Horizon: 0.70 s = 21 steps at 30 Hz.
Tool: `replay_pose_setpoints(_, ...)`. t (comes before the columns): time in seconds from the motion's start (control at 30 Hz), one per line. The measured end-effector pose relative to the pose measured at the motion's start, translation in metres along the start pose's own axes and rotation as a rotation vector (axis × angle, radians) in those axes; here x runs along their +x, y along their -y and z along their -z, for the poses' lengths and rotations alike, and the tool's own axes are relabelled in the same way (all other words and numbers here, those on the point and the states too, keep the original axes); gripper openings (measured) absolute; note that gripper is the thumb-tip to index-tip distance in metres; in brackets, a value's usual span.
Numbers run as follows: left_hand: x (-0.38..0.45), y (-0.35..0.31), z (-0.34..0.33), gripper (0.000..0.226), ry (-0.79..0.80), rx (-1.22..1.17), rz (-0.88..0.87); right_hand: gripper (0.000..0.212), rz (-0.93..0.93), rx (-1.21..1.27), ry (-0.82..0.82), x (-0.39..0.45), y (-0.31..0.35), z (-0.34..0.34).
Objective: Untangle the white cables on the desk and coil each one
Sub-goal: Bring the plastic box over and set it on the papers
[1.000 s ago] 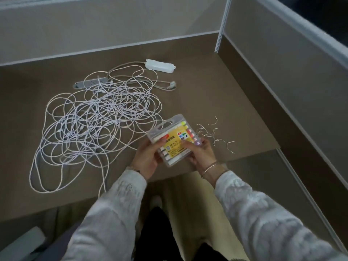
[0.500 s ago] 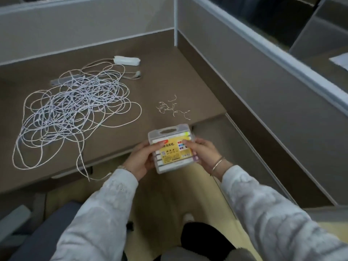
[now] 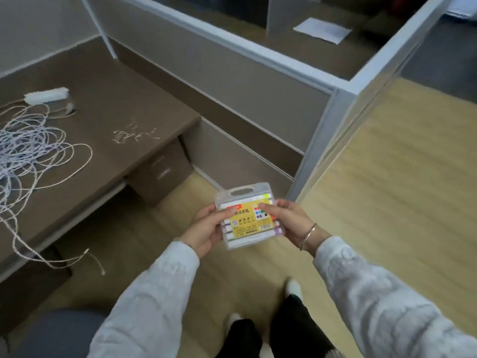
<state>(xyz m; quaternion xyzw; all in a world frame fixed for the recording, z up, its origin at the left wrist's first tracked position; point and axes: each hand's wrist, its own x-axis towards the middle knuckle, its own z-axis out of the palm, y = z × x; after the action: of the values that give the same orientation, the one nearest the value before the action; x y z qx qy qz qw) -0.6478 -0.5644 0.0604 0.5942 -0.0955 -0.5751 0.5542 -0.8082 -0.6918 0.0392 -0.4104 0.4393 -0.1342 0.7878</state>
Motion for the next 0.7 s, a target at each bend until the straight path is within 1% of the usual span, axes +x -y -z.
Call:
replay_pose_setpoints(0.07,0.008,0.012,-0.041,0.029,0.035,0.053,0.024,0.046,0.001,0.033,-0.036,-0.018,0.002,0.045)
replay_pose_setpoints(0.1,0.013,0.020,-0.068,0.025,0.065,0.083,0.042,0.048,0.006,0.046,-0.063,-0.029,0.004,0.073)
replay_pose_setpoints(0.2,0.033,0.034,-0.140,0.025,0.147,0.132,0.074,0.054,0.034,0.073,-0.129,-0.050,0.015,0.146)
replay_pose_setpoints(0.23,0.044,0.039,-0.171,0.028,0.167,0.144,0.077,0.049,0.056,0.079,-0.156,-0.057,0.021,0.175)
replay_pose_setpoints(0.27,0.052,0.042,-0.191,0.031,0.178,0.151,0.079,0.039,0.067,0.085,-0.174,-0.062,0.027,0.193)
replay_pose_setpoints(0.33,0.071,0.052,-0.253,0.040,0.214,0.160,0.086,0.021,0.095,0.104,-0.228,-0.074,0.042,0.249)
replay_pose_setpoints(0.37,0.080,0.056,-0.283,0.044,0.235,0.164,0.088,0.018,0.115,0.108,-0.261,-0.078,0.050,0.277)
replay_pose_setpoints(0.43,0.099,0.066,-0.350,0.049,0.281,0.162,0.090,0.020,0.150,0.115,-0.326,-0.091,0.068,0.339)
replay_pose_setpoints(0.5,0.114,0.070,-0.398,0.050,0.314,0.172,0.077,0.019,0.159,0.121,-0.354,-0.098,0.084,0.384)
replay_pose_setpoints(0.6,0.142,0.074,-0.472,0.048,0.356,0.193,0.088,0.020,0.182,0.144,-0.389,-0.101,0.107,0.455)
replay_pose_setpoints(0.7,0.178,0.069,-0.540,0.045,0.389,0.243,0.091,0.025,0.192,0.169,-0.429,-0.090,0.134,0.519)
